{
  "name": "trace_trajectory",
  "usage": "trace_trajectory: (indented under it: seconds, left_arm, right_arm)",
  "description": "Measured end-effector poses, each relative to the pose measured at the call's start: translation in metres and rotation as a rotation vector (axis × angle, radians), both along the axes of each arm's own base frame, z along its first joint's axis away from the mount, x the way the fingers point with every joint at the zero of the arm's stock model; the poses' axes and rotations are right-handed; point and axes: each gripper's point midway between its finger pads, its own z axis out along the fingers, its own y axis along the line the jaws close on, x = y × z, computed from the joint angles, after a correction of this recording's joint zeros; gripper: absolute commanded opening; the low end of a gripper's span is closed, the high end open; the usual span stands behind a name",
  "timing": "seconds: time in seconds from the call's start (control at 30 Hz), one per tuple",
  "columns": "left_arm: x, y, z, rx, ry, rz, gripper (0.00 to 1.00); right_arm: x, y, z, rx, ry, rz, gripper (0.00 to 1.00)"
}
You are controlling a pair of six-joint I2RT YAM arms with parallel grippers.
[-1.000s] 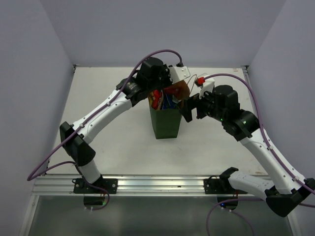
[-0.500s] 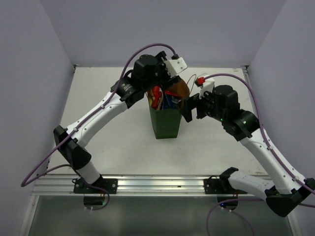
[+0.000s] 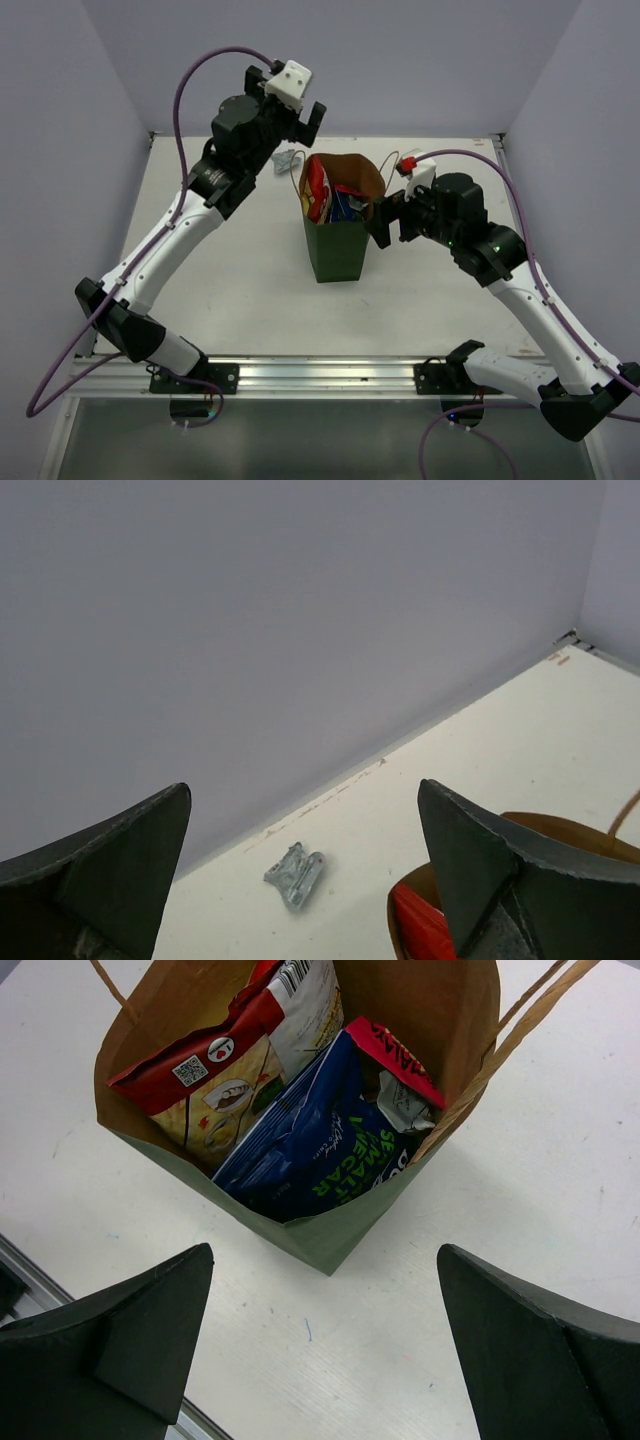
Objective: Place the snacks into the paper bag
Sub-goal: Place the snack in the paper bag, then pick up the snack from the center of the board.
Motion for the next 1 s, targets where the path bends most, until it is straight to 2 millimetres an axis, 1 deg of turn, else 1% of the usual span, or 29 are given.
trace_trajectory:
  seconds: [0.2, 0.3, 0.37, 0.5, 0.57, 0.63, 0.7, 0.8, 0.9, 1.0]
  left_arm:
    - [0.029, 0.055, -0.01, -0.111, 0.061, 0.147, 1.0]
    - [0.038, 0.076, -0.013, -0.165, 0.086, 0.197, 1.0]
    - [0.045, 0.093, -0.016, -0.212, 0.106, 0.233, 1.0]
    - [0.059, 0.137, -0.02, -0.309, 0.137, 0.328, 1.0]
    - [0.066, 0.156, -0.025, -0.359, 0.16, 0.367, 1.0]
    - [0.074, 0.17, -0.033, -0.407, 0.185, 0.396, 1.0]
    - [0.082, 0.179, -0.046, -0.442, 0.217, 0.42, 1.0]
    - [0.097, 0.185, -0.078, -0.491, 0.296, 0.446, 1.0]
    - [0.11, 0.182, -0.119, -0.558, 0.398, 0.458, 0.99]
    - [0.115, 0.18, -0.164, -0.64, 0.499, 0.479, 0.99]
  right_arm:
    - [0.0, 0.0, 0.0, 0.0, 0.0, 0.0, 0.98]
    - [0.0, 0.0, 0.0, 0.0, 0.0, 0.0, 0.99]
    - [0.0, 0.0, 0.0, 0.0, 0.0, 0.0, 0.99]
    - [0.0, 0.0, 0.0, 0.0, 0.0, 0.0, 0.99]
    - [0.0, 0.0, 0.0, 0.0, 0.0, 0.001, 0.99]
    - [0.0, 0.0, 0.0, 0.0, 0.0, 0.001, 0.99]
    - [0.0, 0.0, 0.0, 0.0, 0.0, 0.001, 0.99]
    - [0.0, 0.0, 0.0, 0.0, 0.001, 0.001, 0.99]
    - [0.001, 0.001, -0.002, -0.003, 0.005, 0.0, 0.98]
    - [0.002, 0.001, -0.003, -0.006, 0.009, 0.0, 0.99]
